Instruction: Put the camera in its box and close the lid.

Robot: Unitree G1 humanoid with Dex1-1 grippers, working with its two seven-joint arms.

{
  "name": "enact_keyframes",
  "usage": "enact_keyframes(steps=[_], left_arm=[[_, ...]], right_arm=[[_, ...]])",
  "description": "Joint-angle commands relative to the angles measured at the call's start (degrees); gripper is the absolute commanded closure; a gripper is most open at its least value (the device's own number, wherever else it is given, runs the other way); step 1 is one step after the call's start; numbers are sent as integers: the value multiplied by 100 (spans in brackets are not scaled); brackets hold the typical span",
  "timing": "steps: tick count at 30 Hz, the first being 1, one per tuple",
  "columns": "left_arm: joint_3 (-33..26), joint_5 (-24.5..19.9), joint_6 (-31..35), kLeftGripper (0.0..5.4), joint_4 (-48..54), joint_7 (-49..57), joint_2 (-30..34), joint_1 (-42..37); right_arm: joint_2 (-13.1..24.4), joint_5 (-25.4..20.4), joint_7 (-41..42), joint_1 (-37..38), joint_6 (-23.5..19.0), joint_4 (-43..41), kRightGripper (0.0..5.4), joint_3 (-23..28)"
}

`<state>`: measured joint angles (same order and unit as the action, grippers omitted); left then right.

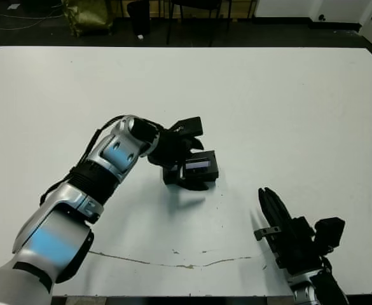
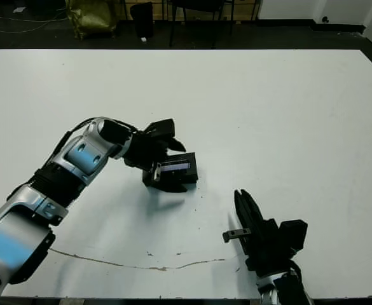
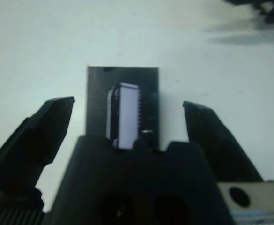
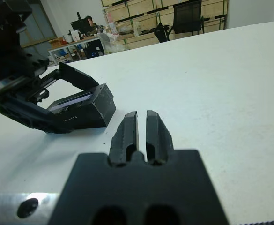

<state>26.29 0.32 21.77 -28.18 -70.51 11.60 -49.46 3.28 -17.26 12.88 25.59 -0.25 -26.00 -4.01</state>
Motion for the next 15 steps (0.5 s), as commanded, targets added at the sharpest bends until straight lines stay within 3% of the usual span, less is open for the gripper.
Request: enact_keyframes(steps=[1,5,8,15], left_arm=[[-23,-38,90,3,53,-35,77,146],[-44,-72,152,3,115,-40,120,169],[-108,-102,-1,3,144,29,124,238],[-353,-129,-325,3,286,568,54,494]], right_arm=[[51,-56,65,159,-35,149,540,54],[42,29,-67,203,-198,-15,540,26],[47,64,31,178,18,97,540,21],[67,165,-112,216,-252,-114,540,-22]])
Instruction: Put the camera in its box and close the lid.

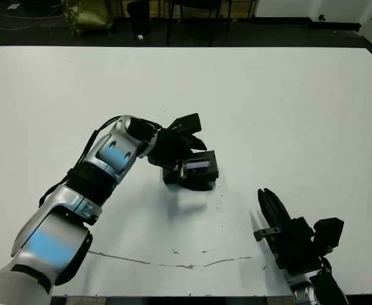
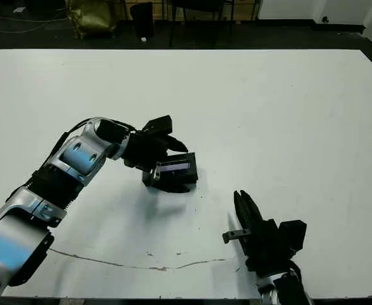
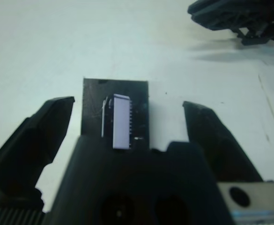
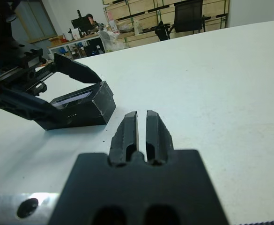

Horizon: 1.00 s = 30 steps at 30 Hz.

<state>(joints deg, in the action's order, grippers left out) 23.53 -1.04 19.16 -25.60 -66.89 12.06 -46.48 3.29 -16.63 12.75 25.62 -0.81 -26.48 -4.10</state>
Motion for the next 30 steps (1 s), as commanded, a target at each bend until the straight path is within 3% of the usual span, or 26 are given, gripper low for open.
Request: enact_keyframes(steps=[1,6,11,14,18,22,27,30], left_arm=[[-105,31,-175,3,37,334,-12,252],[-214,-36,-459,3,4,608,-112,411],[-391,-443,-241,3,1,368,-187,452],[-457,-659,9,3,79,274,-201,478],[-518,-871,188,3,185,203,-183,528],[-737,-1216,804,3,163,234,-200,478],[-1032,-1409,576,3,343,330,-154,598],[-1289,-1650,773,3,482,453,-163,636]], right_arm=[[62,114,-126,226,-236,-107,540,-23],[77,119,-207,250,-413,-265,540,-50],[76,39,-169,213,-470,-235,540,-5],[69,34,-137,199,-391,-171,540,13],[45,-75,133,113,29,181,540,90],[41,-117,168,60,15,317,540,144],[44,-133,118,71,-88,197,540,142],[65,-68,105,75,-69,209,540,147]])
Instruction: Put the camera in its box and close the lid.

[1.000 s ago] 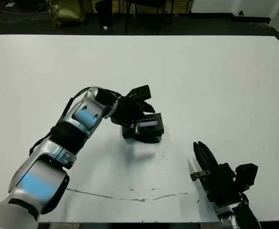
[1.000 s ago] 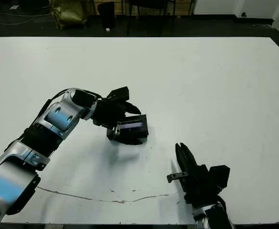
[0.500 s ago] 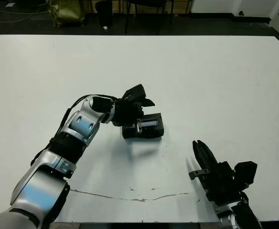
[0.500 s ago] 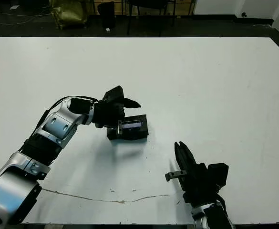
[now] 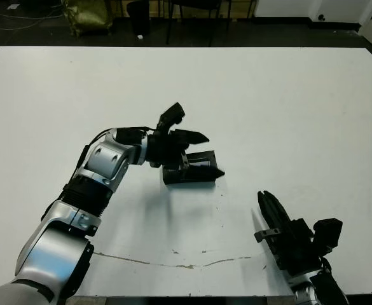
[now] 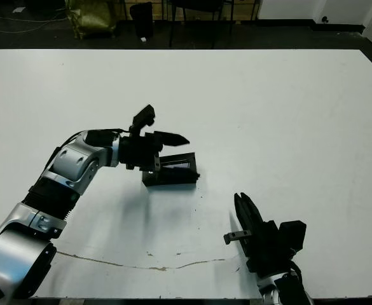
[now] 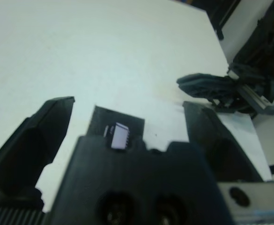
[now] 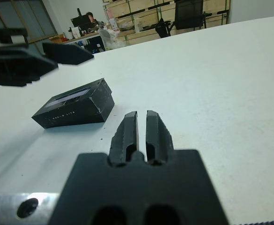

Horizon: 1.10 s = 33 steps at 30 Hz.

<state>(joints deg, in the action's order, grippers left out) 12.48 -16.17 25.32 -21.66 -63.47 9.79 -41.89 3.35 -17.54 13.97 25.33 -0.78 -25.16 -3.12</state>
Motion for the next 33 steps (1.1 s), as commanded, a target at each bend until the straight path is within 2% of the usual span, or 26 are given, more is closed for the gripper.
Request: enact_keyframes(steps=[1,4,7,11,14,17,21,24,29,31,33], left_arm=[[-240,-198,204,3,144,154,70,188],[-380,-317,372,3,398,357,115,231],[-487,-449,641,3,618,539,170,277],[-692,-596,841,3,998,1102,51,559],[-870,-592,866,3,1593,1993,-224,990],[-824,-306,819,25,2266,3009,-487,1408],[-461,361,216,114,2690,3824,-604,1853],[-197,753,-42,188,2775,4099,-549,2011],[60,1023,-303,312,2752,4163,-508,2188],[146,1099,-343,361,2754,4168,-489,2253],[264,1264,-353,409,2800,4232,-447,2306]], right_arm=[[65,30,-9,102,-57,84,540,53],[93,127,-10,89,3,107,540,56],[60,17,124,64,165,261,540,86],[58,50,92,89,136,247,540,89],[38,-16,207,56,305,422,540,118],[46,36,150,79,234,376,540,102],[48,-53,252,75,316,393,540,112],[75,89,133,109,193,288,540,102],[35,34,210,99,349,382,540,110],[41,13,154,128,218,285,540,101],[43,-48,223,124,285,317,540,106]])
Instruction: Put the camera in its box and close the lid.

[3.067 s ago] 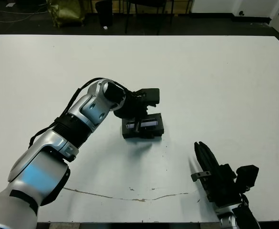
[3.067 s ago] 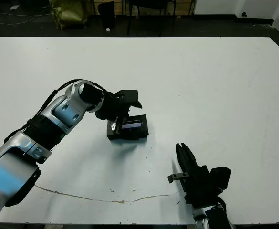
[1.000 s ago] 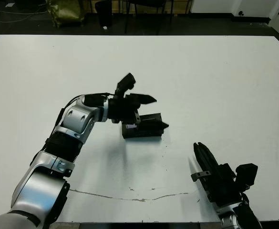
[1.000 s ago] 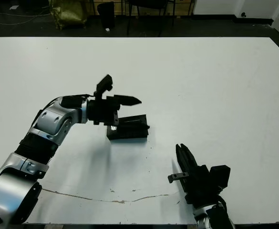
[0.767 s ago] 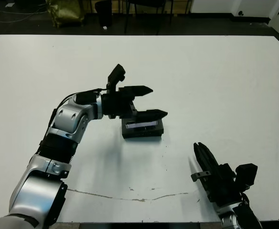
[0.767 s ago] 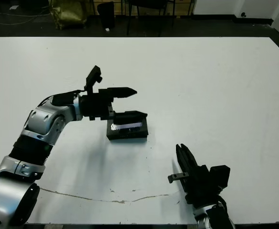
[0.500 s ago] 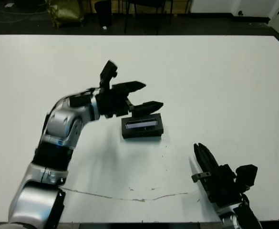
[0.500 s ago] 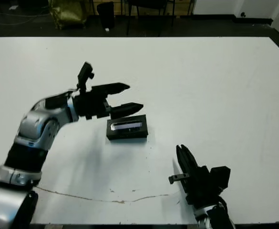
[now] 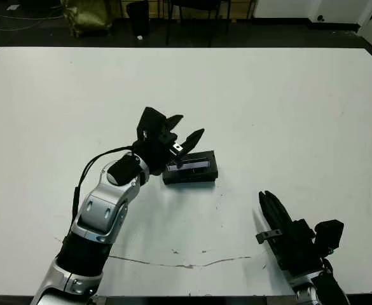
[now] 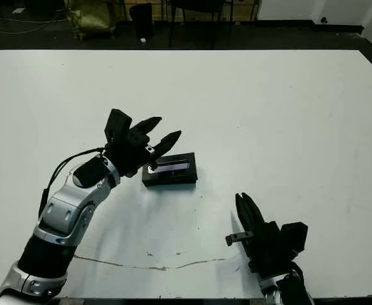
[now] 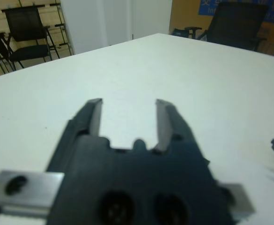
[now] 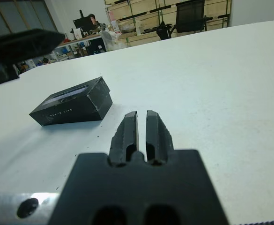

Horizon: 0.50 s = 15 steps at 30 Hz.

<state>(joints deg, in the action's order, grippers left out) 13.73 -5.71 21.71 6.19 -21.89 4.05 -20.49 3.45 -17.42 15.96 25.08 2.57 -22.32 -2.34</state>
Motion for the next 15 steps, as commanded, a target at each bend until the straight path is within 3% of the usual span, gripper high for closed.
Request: enact_keyframes(steps=[1,5,15], left_arm=[[193,302,-24,433,28,111,137,196],[346,520,20,534,92,195,130,287],[512,630,414,538,102,360,-50,415]], right_arm=[[46,-51,1,144,-106,25,540,30],[38,-8,-36,153,-125,-6,540,19],[37,-23,-10,185,-153,-45,540,9]])
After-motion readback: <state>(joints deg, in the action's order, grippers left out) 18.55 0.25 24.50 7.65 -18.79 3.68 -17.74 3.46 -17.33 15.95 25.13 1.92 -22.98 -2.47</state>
